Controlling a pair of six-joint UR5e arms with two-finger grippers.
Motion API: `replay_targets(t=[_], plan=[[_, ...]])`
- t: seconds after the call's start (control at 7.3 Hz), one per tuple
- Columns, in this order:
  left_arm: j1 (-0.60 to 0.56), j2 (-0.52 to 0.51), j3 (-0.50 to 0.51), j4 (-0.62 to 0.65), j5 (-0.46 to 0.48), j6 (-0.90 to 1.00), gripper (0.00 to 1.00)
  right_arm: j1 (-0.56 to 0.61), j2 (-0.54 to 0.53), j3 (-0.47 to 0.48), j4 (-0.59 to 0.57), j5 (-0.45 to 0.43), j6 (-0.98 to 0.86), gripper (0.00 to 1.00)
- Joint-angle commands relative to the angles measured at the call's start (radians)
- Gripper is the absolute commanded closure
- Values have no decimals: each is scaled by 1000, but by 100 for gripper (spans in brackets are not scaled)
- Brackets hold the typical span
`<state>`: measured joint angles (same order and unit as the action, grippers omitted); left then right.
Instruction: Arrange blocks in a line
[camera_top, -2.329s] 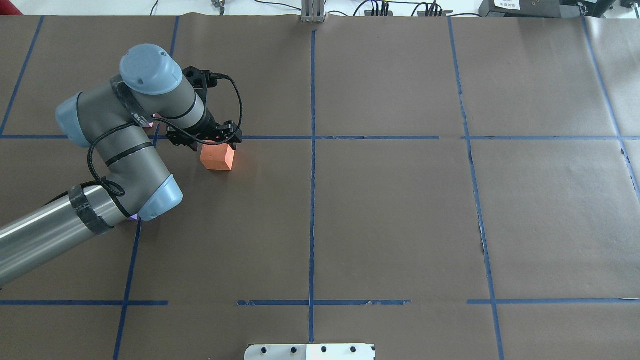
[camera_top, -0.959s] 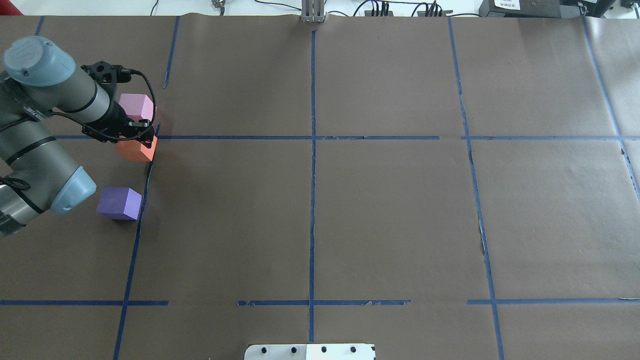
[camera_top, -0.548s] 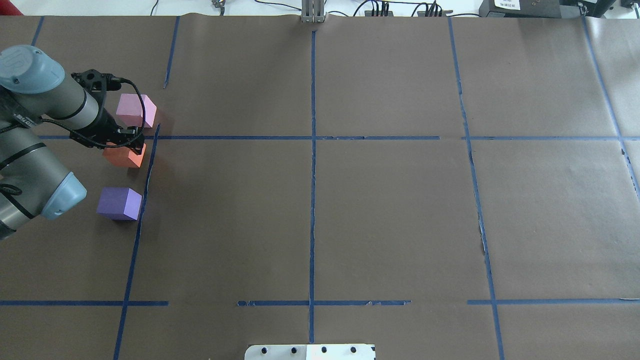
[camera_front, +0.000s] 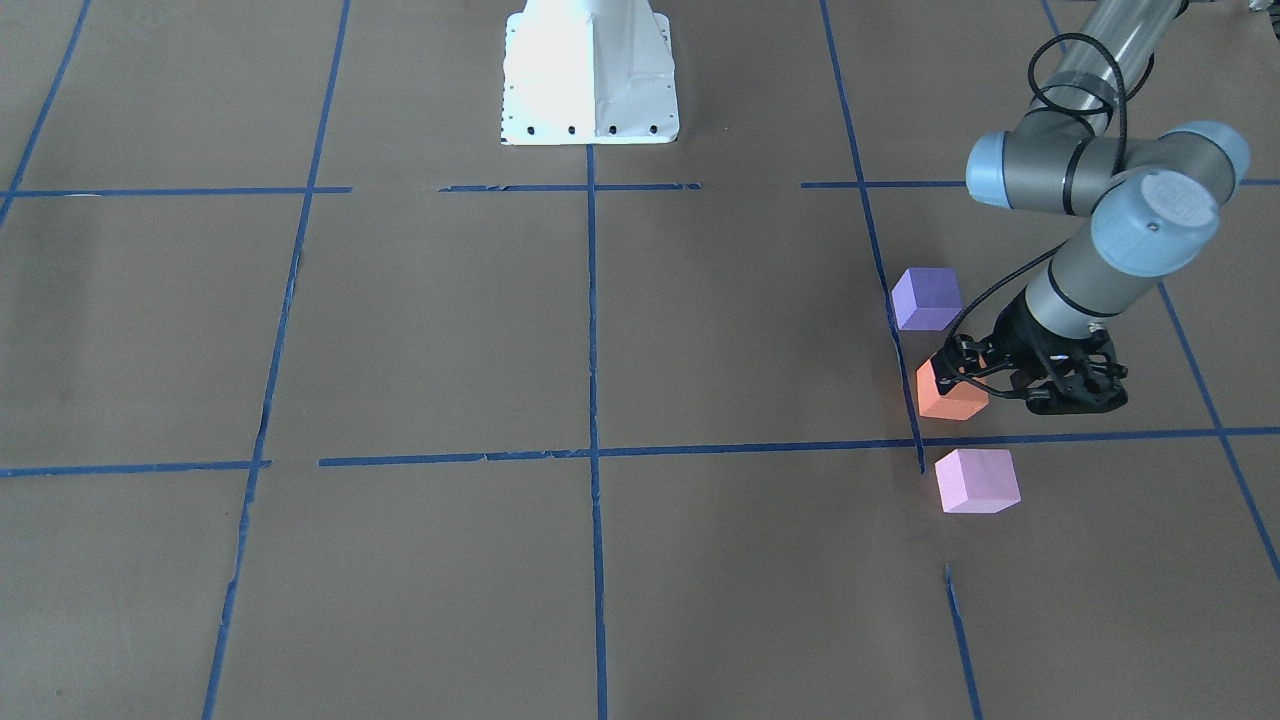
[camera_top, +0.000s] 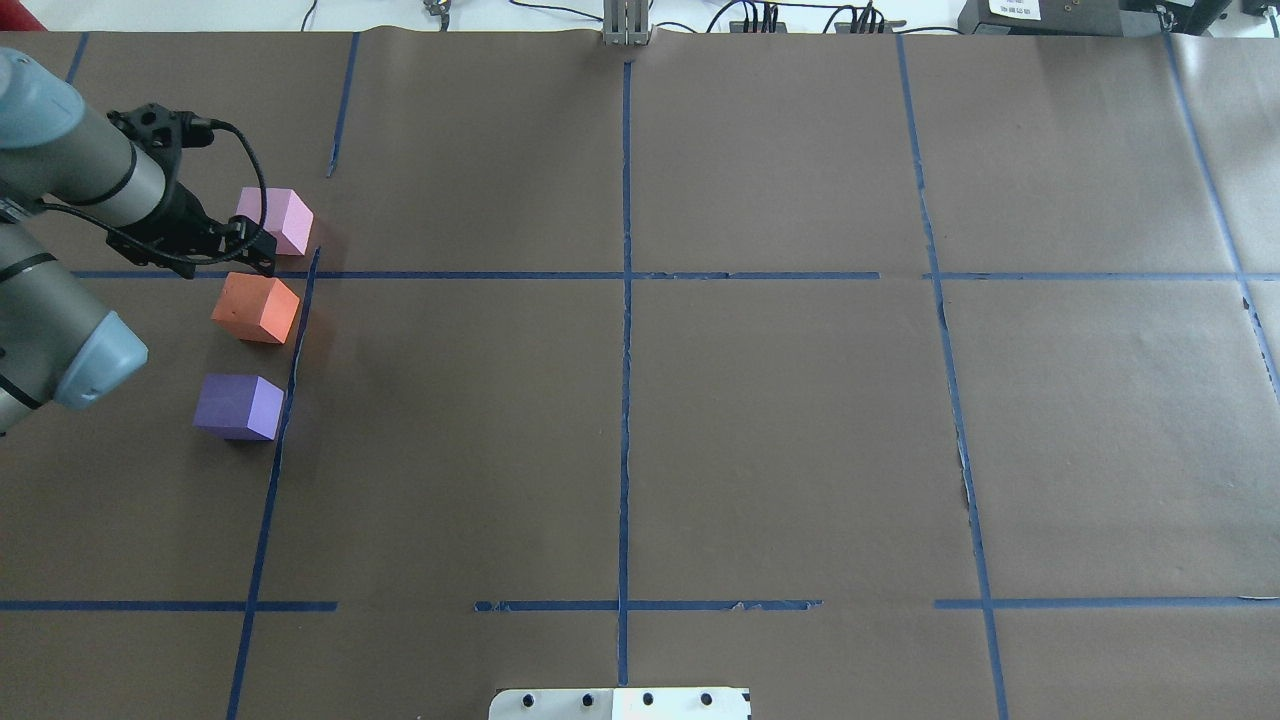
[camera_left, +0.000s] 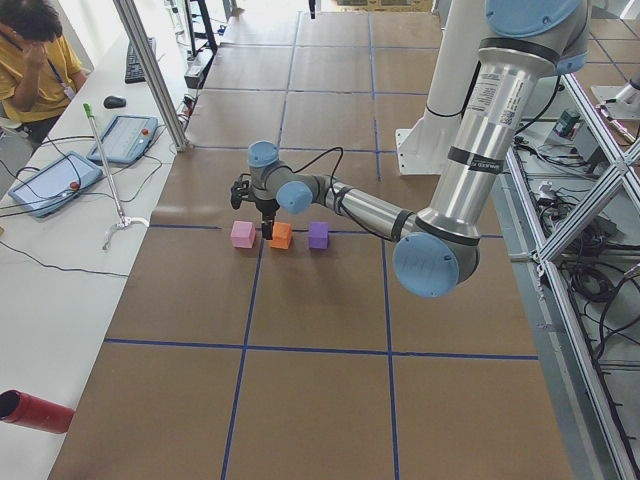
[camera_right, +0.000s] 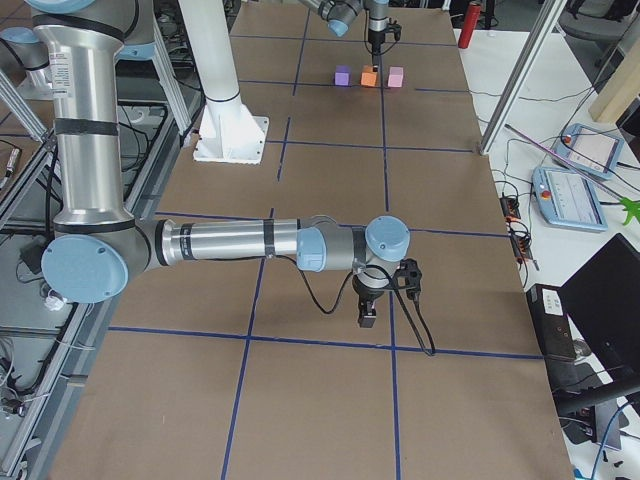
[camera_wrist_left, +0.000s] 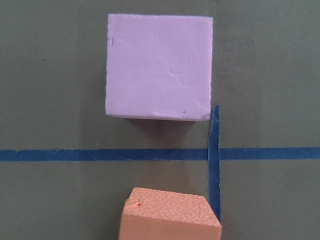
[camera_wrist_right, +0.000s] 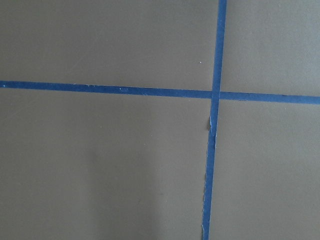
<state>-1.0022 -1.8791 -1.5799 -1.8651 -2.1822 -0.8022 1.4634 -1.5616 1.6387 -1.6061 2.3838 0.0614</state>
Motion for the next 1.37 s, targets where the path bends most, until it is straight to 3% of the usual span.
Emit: replay_targets(t=[0.0, 0.14, 0.41, 0.82, 1.23], plan=[[-166, 29, -32, 102, -50, 262, 0, 0, 0, 0, 0, 0, 0, 0], [-265, 56, -40, 185, -50, 485, 0, 0, 0, 0, 0, 0, 0, 0], [-454, 186, -16, 211, -45, 863, 0, 0, 0, 0, 0, 0, 0, 0], [-574, 319, -17, 210, -53, 997, 0, 0, 0, 0, 0, 0, 0, 0], [-613, 313, -20, 283, -91, 970, 0, 0, 0, 0, 0, 0, 0, 0]])
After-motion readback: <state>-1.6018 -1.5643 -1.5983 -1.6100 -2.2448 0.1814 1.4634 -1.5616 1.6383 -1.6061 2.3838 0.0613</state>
